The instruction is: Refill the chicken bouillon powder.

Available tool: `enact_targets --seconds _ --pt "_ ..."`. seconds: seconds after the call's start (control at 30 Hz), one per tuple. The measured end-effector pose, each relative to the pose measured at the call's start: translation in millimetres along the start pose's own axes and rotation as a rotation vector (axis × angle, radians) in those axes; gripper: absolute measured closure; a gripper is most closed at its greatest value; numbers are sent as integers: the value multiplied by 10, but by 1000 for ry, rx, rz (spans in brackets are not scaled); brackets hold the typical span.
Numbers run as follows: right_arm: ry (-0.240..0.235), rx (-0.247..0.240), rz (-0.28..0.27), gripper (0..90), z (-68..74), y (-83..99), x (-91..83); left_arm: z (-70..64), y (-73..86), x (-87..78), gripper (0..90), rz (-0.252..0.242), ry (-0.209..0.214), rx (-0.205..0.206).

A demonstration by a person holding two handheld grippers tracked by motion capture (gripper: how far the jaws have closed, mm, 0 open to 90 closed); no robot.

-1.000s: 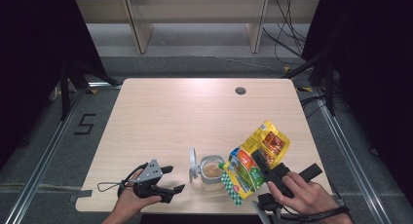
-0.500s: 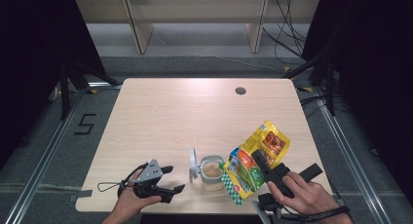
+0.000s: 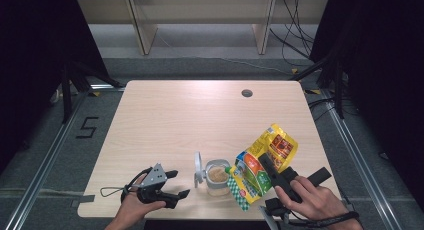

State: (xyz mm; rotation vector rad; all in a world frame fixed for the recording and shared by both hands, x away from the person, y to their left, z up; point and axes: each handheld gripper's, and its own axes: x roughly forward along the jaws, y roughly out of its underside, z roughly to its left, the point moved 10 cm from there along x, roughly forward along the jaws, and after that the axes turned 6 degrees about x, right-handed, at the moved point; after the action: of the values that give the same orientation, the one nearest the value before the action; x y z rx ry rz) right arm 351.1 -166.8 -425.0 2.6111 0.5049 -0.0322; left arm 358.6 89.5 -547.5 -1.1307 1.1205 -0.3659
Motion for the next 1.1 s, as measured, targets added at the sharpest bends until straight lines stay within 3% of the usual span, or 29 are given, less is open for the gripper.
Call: enact_targets --seconds 1.1 --pt "2 0 -1 631 -3 0 -5 -2 -3 -1 220 -3 1 -3"
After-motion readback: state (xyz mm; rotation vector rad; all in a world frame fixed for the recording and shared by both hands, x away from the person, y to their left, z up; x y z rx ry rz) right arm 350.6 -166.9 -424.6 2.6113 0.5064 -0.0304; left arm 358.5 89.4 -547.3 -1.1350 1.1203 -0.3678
